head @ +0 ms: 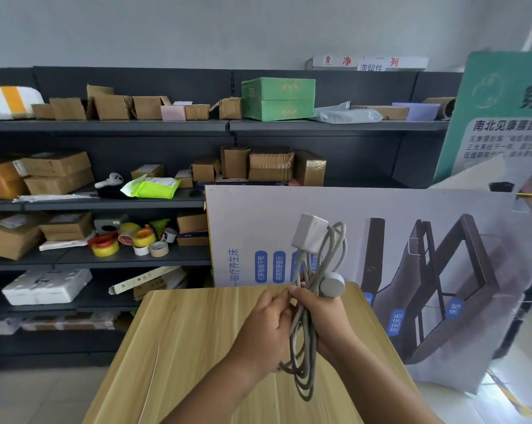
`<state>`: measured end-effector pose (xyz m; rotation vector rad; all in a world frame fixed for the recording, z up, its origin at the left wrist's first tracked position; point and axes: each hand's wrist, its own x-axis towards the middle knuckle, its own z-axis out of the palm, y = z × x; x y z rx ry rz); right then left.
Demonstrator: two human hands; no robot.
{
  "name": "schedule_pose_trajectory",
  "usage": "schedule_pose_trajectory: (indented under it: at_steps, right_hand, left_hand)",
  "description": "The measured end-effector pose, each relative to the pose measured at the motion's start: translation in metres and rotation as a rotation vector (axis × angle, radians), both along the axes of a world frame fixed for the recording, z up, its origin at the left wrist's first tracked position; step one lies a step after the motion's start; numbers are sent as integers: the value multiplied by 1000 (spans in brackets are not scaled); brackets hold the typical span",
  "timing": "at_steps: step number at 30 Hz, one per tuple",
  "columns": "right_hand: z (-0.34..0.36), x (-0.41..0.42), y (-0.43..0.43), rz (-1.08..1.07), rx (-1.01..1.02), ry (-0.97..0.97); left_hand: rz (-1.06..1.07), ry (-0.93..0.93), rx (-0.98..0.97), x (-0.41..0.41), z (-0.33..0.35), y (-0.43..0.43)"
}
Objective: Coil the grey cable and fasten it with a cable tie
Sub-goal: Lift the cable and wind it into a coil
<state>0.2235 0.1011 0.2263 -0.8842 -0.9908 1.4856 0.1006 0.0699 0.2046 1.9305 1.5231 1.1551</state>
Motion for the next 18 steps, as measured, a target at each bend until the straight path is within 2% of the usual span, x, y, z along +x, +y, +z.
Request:
schedule_pose_trajectory:
  at_steps: [2,5,8,12,15,18]
  right_hand:
    - [-2,-1,3,32,-19,15]
    - [-9,-2,6,54,-67,21]
    - [-18,-4,6,98,-108,13]
    - [-30,-6,2,209,-190,0]
    - [-38,-9,4,168,-257,110]
    - [-41,-15,4,107,-307,162]
  left_hand:
    - [-42,-21,-19,1,2,-5]
    - [-61,127,-46,3,-4,-10]
    - [-88,84,-185,1,-2,-11]
    - [-115,108,-275,0,5,-15]
    - [-72,37,-412,2,2,-18]
    - [-111,-157,-630,2,-3,-13]
